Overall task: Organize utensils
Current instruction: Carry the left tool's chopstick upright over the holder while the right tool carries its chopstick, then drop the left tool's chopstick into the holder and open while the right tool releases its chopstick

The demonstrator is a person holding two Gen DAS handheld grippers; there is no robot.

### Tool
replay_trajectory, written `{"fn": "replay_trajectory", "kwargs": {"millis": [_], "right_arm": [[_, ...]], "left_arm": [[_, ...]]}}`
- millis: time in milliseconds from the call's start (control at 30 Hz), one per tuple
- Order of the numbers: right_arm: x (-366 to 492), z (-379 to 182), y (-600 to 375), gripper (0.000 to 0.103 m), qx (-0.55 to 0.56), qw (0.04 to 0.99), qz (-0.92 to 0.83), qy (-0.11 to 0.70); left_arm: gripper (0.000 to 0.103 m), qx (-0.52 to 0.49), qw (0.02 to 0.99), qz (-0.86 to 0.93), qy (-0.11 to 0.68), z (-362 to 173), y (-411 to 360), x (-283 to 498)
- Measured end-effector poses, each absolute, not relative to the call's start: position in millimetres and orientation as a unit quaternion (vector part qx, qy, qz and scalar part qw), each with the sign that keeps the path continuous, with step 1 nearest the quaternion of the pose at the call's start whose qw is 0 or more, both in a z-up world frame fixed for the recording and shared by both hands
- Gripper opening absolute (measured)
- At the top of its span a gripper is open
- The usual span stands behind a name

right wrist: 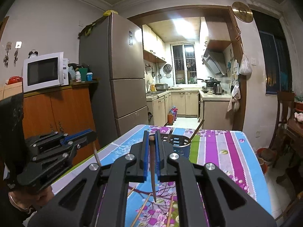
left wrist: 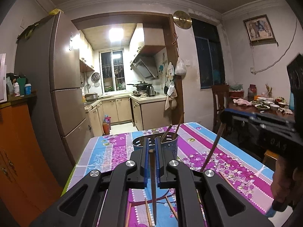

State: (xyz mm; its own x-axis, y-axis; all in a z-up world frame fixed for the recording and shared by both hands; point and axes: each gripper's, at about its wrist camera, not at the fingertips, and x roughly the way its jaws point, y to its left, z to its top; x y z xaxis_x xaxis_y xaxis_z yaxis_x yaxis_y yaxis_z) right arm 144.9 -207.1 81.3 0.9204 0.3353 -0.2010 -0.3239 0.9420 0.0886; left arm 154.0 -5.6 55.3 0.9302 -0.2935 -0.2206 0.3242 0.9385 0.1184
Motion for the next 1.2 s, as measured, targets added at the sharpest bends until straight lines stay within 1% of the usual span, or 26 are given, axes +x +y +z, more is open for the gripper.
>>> {"fn": "replay_trajectory", "kwargs": {"millis": [167, 267, 533, 633, 733, 833, 933, 1067, 1200], "right_arm": [[164, 94, -211, 0.005, 0.018, 0.983, 0.154, 0.099], [177, 108, -216, 0.005, 0.022, 0.985, 0.147, 0.089], [210, 164, -233, 0.005, 0.032, 0.990, 0.133, 0.037], [223, 177, -238, 0.005, 0.036, 0.991, 0.127, 0.022], [242, 182, -242, 0.005, 0.046, 0.991, 0.122, 0.012], [265, 176, -247, 0.005, 0.062, 0.991, 0.118, 0.013], [286, 160, -251, 0.005, 0.081, 0.990, 0.117, 0.026], [311, 130, -248, 0.005, 0.093, 0.988, 0.110, 0.053], [329, 93, -245, 0.005, 0.111, 0.984, 0.105, 0.089]], "left_arm": [[0.007, 0.088, 0.980, -0.149, 0.095, 67, -8, 172], [0.007, 0.078, 0.982, -0.151, 0.083, 89, -3, 187], [0.007, 0.037, 0.984, -0.170, 0.023, 177, -3, 230], [0.007, 0.034, 0.985, -0.168, -0.007, 200, -8, 243], [0.007, 0.029, 0.984, -0.173, -0.026, 210, -16, 259], [0.007, 0.018, 0.983, -0.180, -0.039, 207, -21, 278], [0.007, 0.011, 0.982, -0.183, -0.045, 192, -28, 297], [0.007, 0.012, 0.984, -0.173, -0.042, 158, -39, 326], [0.007, 0.019, 0.987, -0.159, -0.022, 119, -40, 347]]}}
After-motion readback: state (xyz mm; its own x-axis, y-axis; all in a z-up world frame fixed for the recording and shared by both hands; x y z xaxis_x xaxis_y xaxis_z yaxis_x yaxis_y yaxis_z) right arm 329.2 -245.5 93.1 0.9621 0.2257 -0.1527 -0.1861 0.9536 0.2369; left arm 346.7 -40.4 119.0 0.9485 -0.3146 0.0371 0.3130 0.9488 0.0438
